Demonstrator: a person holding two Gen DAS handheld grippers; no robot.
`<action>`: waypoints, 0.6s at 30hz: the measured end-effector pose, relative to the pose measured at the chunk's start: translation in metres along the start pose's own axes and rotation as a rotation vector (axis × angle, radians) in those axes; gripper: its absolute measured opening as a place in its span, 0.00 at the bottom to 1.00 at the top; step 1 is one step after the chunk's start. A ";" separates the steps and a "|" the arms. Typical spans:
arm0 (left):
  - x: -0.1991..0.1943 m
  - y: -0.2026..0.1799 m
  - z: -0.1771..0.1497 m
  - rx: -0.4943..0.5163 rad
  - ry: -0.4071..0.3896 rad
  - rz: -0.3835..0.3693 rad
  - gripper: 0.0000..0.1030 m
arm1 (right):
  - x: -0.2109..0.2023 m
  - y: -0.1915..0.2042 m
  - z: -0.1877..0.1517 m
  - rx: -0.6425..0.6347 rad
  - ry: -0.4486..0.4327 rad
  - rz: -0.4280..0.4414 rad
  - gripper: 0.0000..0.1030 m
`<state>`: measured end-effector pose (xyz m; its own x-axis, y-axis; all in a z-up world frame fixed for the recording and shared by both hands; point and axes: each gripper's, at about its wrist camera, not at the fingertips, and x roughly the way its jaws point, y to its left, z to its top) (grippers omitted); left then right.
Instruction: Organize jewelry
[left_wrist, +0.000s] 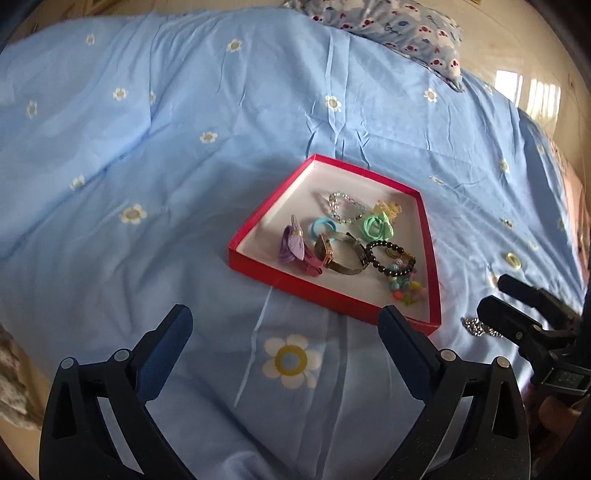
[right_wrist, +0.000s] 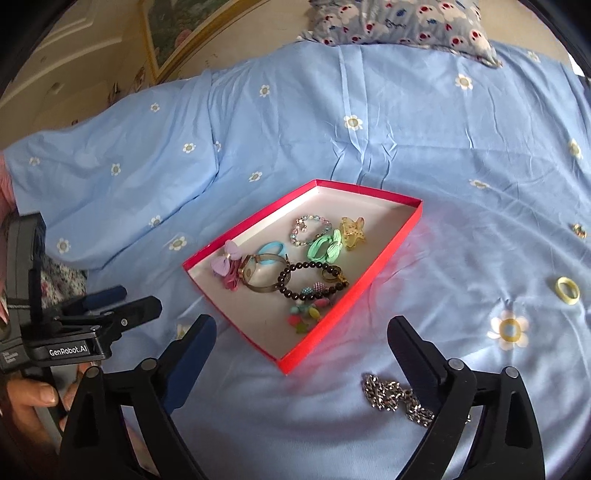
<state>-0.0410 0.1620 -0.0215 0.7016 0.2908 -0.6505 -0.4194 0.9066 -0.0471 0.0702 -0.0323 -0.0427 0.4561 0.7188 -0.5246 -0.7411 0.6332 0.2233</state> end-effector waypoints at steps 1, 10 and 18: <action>-0.004 -0.002 0.002 0.021 -0.012 0.017 0.98 | -0.002 0.001 0.001 -0.012 0.005 0.002 0.94; -0.047 -0.011 0.045 0.135 -0.140 0.099 1.00 | -0.047 0.015 0.054 -0.159 -0.054 -0.043 1.00; -0.016 -0.013 0.045 0.103 -0.120 0.238 1.00 | -0.047 0.013 0.067 -0.145 -0.110 -0.080 1.00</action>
<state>-0.0207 0.1594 0.0238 0.6564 0.5277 -0.5392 -0.5238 0.8331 0.1777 0.0719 -0.0383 0.0394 0.5614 0.7000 -0.4414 -0.7599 0.6472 0.0598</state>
